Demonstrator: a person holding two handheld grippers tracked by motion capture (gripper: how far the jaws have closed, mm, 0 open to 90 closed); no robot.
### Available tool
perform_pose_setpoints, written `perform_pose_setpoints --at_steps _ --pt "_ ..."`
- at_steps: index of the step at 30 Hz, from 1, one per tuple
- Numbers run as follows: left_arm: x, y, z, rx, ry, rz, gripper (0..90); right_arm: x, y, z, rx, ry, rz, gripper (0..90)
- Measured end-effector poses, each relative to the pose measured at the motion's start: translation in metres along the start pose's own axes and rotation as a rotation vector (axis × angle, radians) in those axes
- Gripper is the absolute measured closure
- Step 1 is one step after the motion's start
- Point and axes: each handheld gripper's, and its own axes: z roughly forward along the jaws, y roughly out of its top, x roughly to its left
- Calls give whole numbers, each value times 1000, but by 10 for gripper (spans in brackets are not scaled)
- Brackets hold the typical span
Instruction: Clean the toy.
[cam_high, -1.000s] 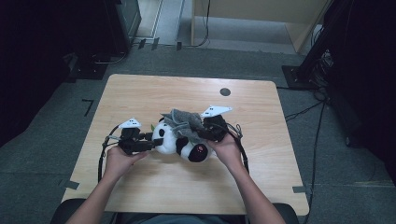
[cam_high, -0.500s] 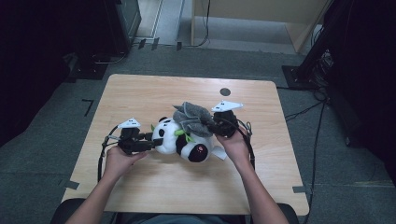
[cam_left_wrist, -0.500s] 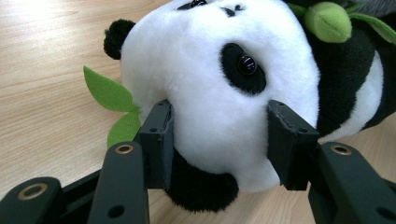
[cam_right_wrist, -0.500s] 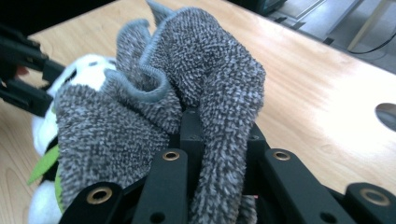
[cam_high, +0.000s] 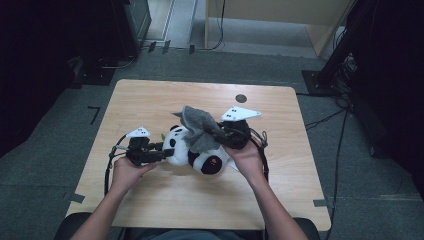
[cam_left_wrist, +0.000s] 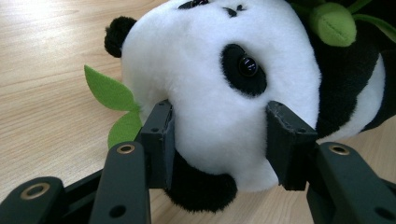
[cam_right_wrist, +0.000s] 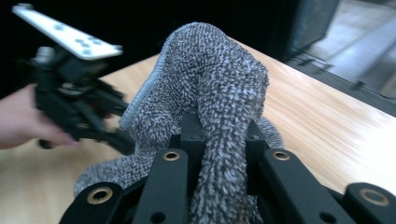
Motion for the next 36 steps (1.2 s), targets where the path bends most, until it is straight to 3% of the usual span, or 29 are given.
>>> perform_pose_setpoints --at_steps 4,7,14,25,30,36 --pt "-1 0 0 -5 4 -3 497 25 4 9 6 62 -44 789" --pt "-1 1 0 1 5 -2 498 40 -1 24 50 85 -89 788" --pt "-2 1 0 2 12 -2 506 46 -29 60 206 109 -109 790" --pt "-2 2 3 17 12 22 532 54 -45 51 278 119 -192 798" --pt "-1 2 2 19 6 14 538 50 -46 44 300 133 -170 801" --pt "-2 0 3 17 -4 10 546 33 -49 25 317 122 -116 801"
